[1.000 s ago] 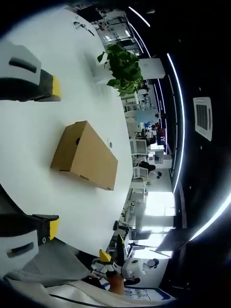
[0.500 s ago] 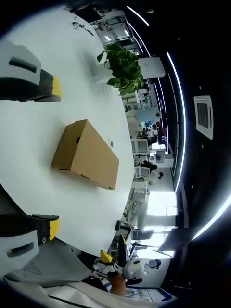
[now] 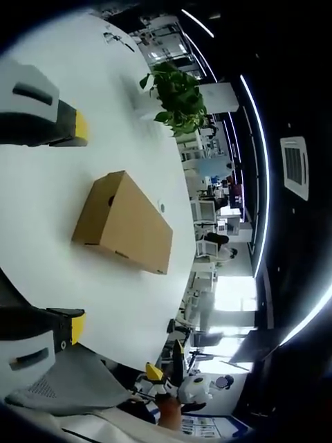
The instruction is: Operate the shoe box by opening the lid, removing the specified soft item, and placing it in the target area until the item is outside and the box remains undamaged.
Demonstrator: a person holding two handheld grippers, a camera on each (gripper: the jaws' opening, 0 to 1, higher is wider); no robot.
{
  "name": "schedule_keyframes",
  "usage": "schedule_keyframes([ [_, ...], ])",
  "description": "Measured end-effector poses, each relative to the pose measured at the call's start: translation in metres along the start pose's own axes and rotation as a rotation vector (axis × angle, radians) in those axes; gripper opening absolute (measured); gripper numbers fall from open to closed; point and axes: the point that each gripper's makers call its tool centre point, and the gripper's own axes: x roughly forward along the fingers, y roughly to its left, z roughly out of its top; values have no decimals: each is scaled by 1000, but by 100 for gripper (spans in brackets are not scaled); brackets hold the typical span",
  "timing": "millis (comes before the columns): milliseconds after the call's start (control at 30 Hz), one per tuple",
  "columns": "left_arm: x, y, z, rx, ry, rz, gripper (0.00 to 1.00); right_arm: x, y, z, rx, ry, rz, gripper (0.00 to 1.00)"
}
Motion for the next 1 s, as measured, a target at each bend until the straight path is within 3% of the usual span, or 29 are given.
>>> schedule_keyframes([
  [633,8,-6,4,17,13,5,97,-4,-14,-2,-7,12,-10,97],
  [1000,20,-11,6,23,32,4,94,4,-14,-3,-29,43,57,97],
])
